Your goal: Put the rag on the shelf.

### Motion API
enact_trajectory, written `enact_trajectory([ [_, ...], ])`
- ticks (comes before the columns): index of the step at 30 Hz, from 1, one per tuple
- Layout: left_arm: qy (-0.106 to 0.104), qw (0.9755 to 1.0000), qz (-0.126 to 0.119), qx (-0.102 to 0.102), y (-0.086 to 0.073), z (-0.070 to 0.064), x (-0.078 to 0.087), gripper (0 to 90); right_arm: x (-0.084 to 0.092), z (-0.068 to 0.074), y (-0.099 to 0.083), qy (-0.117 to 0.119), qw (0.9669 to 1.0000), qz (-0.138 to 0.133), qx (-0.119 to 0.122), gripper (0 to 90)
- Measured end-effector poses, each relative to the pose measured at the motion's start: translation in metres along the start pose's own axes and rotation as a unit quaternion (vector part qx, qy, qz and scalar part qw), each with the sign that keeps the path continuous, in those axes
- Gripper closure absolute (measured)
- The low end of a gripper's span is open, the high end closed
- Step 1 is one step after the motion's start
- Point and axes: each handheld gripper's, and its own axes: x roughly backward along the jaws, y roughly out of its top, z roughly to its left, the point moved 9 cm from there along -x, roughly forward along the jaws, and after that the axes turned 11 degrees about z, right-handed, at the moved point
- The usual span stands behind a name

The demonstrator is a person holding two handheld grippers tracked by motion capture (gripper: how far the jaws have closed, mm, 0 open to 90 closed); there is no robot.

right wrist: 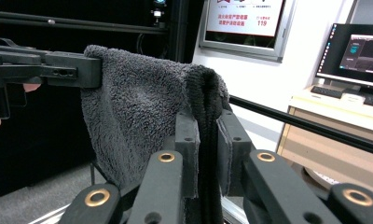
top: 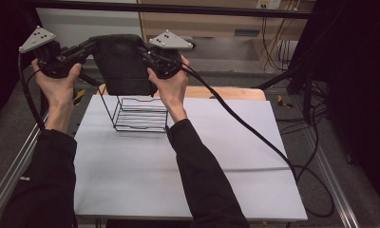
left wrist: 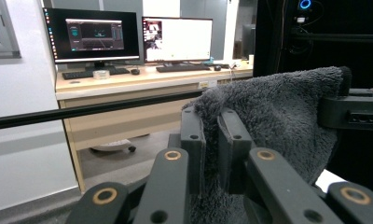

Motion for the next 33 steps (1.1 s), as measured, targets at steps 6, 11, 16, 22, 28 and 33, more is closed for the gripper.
enact_trajectory([
  [6, -0.001, 1.0, 0.0, -0.01, -0.005, -0.002, 0.006, 82.1, 0.004, 0.007, -0.002, -0.001, 0.9998, 0.004, 0.018, 80.9],
  [11, -0.001, 0.9998, 0.003, -0.018, -0.009, -0.005, 0.009, 82.1, 0.006, 0.01, -0.005, -0.002, 0.9996, 0.008, 0.027, 80.9],
  [16, -0.003, 0.9998, 0.005, -0.021, -0.011, -0.007, 0.01, 82.1, 0.007, 0.011, -0.008, 0.0, 0.9996, 0.01, 0.025, 80.9],
  [22, 0.0, 0.9995, 0.01, -0.029, -0.018, -0.009, 0.01, 82.1, 0.007, 0.011, -0.016, 0.007, 0.9996, 0.015, 0.025, 80.9],
  [28, -0.002, 0.9994, 0.012, -0.033, -0.026, -0.01, 0.013, 82.1, 0.008, 0.015, -0.02, 0.012, 0.9992, 0.017, 0.034, 80.9],
  [33, -0.008, 0.9993, 0.011, -0.036, -0.033, -0.012, 0.017, 82.1, 0.01, 0.019, -0.023, 0.013, 0.9989, 0.019, 0.042, 80.8],
])
